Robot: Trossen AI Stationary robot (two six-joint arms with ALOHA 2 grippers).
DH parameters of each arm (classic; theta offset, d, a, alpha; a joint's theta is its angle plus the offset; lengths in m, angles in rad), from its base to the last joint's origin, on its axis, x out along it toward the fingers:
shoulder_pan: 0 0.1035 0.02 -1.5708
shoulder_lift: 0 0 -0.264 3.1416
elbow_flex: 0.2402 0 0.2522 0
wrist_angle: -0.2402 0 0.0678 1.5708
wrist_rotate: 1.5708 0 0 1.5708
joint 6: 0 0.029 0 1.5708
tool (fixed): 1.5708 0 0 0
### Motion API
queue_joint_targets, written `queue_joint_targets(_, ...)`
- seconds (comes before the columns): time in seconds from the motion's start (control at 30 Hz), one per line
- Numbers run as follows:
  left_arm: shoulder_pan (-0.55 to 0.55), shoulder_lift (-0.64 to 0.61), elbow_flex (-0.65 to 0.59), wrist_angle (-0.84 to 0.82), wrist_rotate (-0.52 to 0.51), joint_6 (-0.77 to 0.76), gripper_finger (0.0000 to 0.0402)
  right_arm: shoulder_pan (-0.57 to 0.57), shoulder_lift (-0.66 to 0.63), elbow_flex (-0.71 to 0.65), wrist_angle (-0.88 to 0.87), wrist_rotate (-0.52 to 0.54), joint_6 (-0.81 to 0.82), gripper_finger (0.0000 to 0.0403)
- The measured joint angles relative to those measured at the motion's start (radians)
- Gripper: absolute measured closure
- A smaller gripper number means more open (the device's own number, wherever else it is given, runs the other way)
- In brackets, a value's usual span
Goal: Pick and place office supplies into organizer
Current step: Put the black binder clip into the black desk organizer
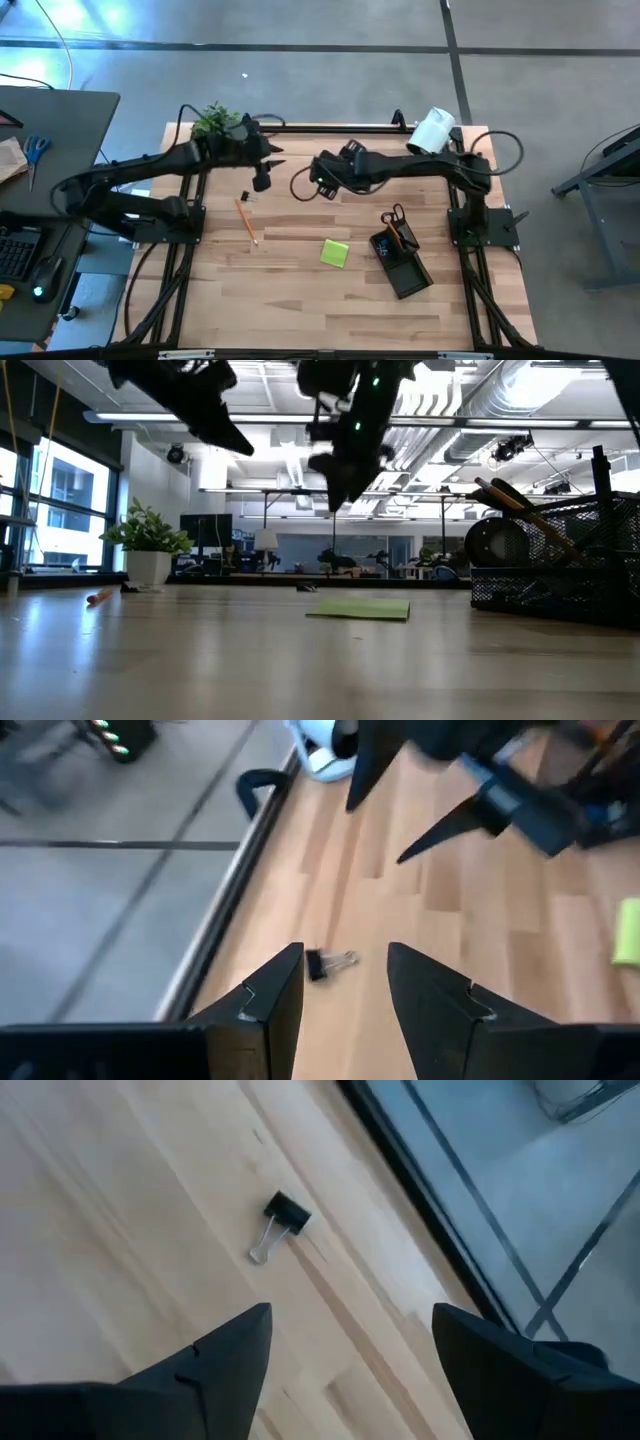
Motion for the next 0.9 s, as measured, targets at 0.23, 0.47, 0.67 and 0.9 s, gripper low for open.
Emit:
queue_joint_targets(0.23,0.133,0.159,-0.017,0.121,0.23,-0.103,0.0266,0.092,-0.147,-0.15,0.014,0.027,0.129,0.0133)
queue_joint_targets(0.47,0.151,0.438,0.007,0.356,0.236,-0.222,0.0266,0.19,-0.262,-0.362,0.227,-0.004,0.232,0.0133)
queue_joint_targets(0.67,0.151,0.633,0.176,0.243,0.207,-0.22,0.0266,0.241,-0.3,-0.484,0.451,0.012,0.286,0.0133)
queue_joint_targets(0.9,0.151,0.785,0.305,0.132,0.153,-0.145,0.0266,0.28,-0.3,-0.594,0.663,0.058,0.317,0.0133)
